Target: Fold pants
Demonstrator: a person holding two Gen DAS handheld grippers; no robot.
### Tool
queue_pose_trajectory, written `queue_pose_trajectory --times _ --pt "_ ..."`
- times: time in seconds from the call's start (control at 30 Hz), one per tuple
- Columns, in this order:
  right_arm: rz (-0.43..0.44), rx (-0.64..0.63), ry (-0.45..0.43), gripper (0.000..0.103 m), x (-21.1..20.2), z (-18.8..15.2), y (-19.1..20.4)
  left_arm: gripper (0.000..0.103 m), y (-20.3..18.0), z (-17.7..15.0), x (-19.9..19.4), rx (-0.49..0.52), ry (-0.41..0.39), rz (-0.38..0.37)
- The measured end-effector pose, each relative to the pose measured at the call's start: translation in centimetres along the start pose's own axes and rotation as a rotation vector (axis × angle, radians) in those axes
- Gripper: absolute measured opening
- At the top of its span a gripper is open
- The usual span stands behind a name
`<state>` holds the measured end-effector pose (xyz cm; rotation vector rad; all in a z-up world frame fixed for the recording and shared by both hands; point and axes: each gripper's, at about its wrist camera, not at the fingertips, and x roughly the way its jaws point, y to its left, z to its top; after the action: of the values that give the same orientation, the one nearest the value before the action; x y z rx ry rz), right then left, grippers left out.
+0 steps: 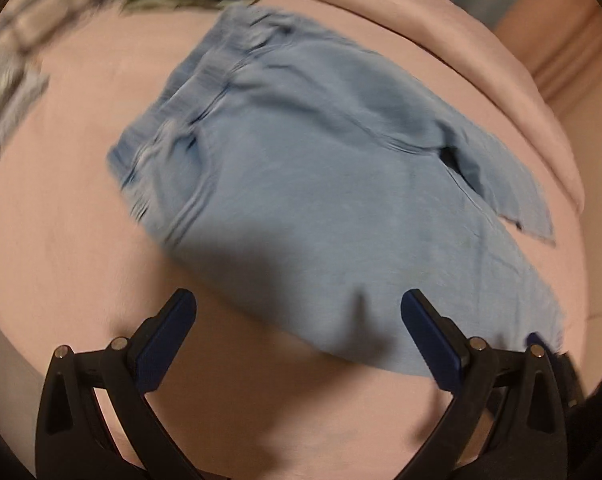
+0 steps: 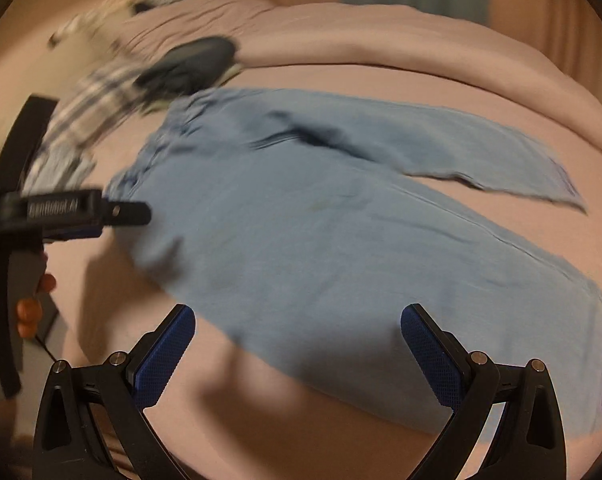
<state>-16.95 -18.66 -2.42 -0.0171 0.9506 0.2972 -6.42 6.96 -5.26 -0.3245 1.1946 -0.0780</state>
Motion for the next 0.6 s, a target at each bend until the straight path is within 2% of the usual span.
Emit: queue_pose_trajectory --times 0.17,0.27,0.33,0.4,0.47,0.5,0.53,0.57,0.6 --pt "0.053 -0.169 -0.016 0.102 1.8 0.2 4.0 0.102 2.5 -0.1 0.3 -0.129 -0.008 -0.103" --pt "0.047 -0.280 -0.024 0.102 2.8 -0.2 6.1 0.100 3.4 -0.4 0.8 -0.188 -0.015 -0.155" --pt "0.044 -0.358 -0.035 0.096 3.3 -0.7 7.6 0.097 3.6 -0.4 0.8 -0.227 -0.029 -0.170" --pt "0.037 -0.420 -0.040 0.080 3.8 -0.9 8.8 0.088 3.6 0.1 0.9 -0.241 -0.052 -0.170" --pt "0.018 -0.467 -0.038 0.067 4.7 -1.0 9.6 0.059 3.4 0.5 0.9 -0.251 -0.057 -0.170" --pt "0.011 -0.476 -0.040 0.063 5.0 -0.9 9.8 0.052 3.5 0.8 1.1 -0.266 -0.055 -0.172" --pt "0.005 -0.478 -0.049 0.061 5.4 -0.6 9.8 0.038 3.7 1.0 1.2 -0.280 -0.053 -0.172" --pt "0.004 -0.477 -0.055 0.054 5.6 -0.4 9.8 0.026 4.0 1.2 1.4 -0.298 -0.048 -0.166" --pt "-0.001 -0.475 -0.058 0.043 5.6 -0.2 9.6 0.024 4.3 1.3 1.4 -0.322 -0.041 -0.170"
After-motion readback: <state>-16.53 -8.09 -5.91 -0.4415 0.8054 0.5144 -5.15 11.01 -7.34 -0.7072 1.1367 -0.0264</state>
